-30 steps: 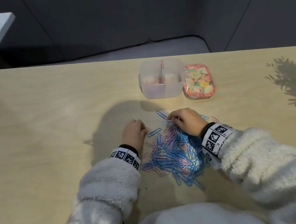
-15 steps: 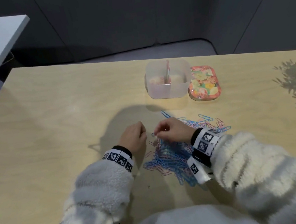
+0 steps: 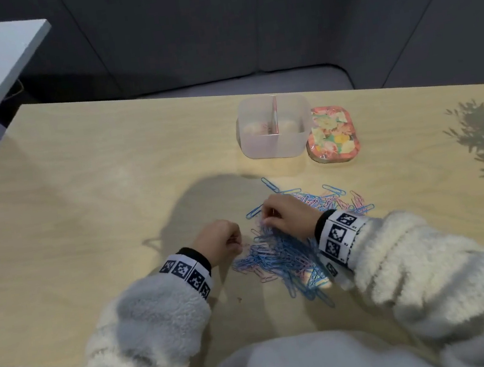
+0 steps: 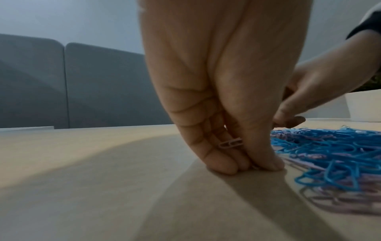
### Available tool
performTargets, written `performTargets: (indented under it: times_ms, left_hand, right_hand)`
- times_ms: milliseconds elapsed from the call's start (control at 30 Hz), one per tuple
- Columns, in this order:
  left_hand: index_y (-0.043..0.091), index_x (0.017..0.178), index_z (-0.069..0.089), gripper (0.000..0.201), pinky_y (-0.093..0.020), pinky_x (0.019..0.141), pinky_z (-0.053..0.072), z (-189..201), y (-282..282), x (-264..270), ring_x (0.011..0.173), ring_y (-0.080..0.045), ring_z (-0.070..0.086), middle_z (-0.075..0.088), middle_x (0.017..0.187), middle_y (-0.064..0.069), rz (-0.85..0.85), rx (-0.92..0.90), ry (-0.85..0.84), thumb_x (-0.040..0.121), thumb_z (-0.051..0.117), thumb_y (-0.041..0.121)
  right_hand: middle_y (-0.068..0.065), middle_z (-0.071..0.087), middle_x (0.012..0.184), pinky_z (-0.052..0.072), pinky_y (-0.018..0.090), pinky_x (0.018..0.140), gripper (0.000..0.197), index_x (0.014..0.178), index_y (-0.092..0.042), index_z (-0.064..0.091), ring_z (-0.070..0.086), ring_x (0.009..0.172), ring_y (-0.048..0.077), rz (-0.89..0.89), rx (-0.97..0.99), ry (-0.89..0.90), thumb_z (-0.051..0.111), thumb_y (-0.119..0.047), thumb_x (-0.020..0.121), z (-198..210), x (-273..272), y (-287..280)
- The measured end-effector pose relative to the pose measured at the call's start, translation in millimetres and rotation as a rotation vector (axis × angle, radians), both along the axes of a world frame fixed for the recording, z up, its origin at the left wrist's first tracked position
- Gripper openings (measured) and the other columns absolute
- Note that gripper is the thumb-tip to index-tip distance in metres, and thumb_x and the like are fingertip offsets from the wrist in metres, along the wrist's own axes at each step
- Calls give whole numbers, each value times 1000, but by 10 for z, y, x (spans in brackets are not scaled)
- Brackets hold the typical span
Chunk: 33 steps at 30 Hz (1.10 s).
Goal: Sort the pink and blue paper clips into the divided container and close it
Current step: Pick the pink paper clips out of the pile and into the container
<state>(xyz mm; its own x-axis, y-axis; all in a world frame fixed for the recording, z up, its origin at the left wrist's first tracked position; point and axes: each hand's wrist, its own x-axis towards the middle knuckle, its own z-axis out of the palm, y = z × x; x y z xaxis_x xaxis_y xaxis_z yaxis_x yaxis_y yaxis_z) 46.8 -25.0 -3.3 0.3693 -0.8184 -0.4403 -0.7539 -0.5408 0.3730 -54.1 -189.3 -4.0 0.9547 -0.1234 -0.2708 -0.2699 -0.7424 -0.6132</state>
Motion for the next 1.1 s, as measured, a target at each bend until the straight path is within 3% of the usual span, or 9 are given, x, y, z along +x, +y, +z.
performTargets:
  times_ms: [133, 267, 333, 400, 500, 667, 867, 1000, 1100]
  left_hand:
    - [6, 93, 60, 9, -31, 79, 42, 33, -8, -35, 98, -28, 58, 64, 105, -13, 36, -24, 27, 88, 53, 10]
    - [4, 106, 55, 16, -19, 70, 43, 64, 37, 22, 87, -20, 58, 64, 97, -8, 240, -140, 194, 95, 45, 9]
    - [3, 111, 54, 21, -27, 80, 48, 59, 23, 32, 88, -19, 58, 65, 103, -11, 287, -100, 276, 94, 41, 6]
    - [3, 110, 56, 22, -34, 89, 46, 47, -3, 0, 94, -21, 58, 64, 110, -12, 305, -37, 293, 94, 41, 8]
    - [6, 105, 57, 21, -30, 79, 43, 25, -10, -70, 90, -21, 55, 61, 101, -8, 288, 10, 245, 94, 48, 22]
    - [6, 103, 59, 26, -30, 76, 41, 2, -2, -144, 92, -25, 57, 64, 108, -13, 238, 50, 114, 89, 57, 28]
    - [3, 100, 61, 20, -35, 81, 45, 26, -110, -227, 101, -33, 60, 65, 109, -18, 158, 84, 21, 88, 55, 18]
    - [10, 85, 51, 6, -32, 70, 41, 41, -101, -174, 83, -28, 55, 59, 91, -15, 212, 96, 106, 88, 51, 14]
    - [10, 85, 48, 7, -28, 67, 37, 29, -33, -44, 77, -22, 49, 54, 86, -7, 301, 23, 208, 89, 48, 16]
  right_hand:
    - [-4, 56, 63, 41, 11, 48, 9, 95, -3, 62, 51, 49, 1, -347, 486, -16, 55, -3, 90, 76, -46, -225]
    - [4, 46, 61, 35, 21, 40, 26, 79, -5, 61, 45, 45, 11, -677, 852, 92, 38, 2, 89, 93, -16, -261]
    - [5, 42, 59, 28, 21, 42, 28, 67, -5, 56, 38, 46, 15, -739, 785, 152, 40, -10, 90, 107, 55, -188]
    - [2, 41, 54, 27, 21, 43, 33, 62, -6, 53, 35, 46, 14, -598, 509, 141, 48, -22, 91, 91, 102, -76]
    - [4, 51, 59, 35, 26, 53, 29, 62, -8, 54, 46, 54, 13, -295, 105, 121, 63, -26, 83, 55, 101, 170]
    - [9, 68, 88, 44, 32, 69, 24, 83, -11, 65, 62, 86, 29, -250, -256, 116, 70, -32, 74, 14, 92, 388]
    - [11, 71, 93, 41, 30, 70, 11, 85, -10, 69, 64, 92, 29, -263, -199, 176, 63, -18, 84, -16, 123, 440]
    - [6, 48, 54, 33, 28, 54, 33, 52, -13, 47, 49, 62, 28, -173, -159, 275, 56, -16, 83, -30, 128, 337]
    - [2, 33, 45, 26, 27, 45, 45, 44, -16, 31, 34, 39, 11, -125, 11, 267, 54, -12, 83, 99, 144, 180]
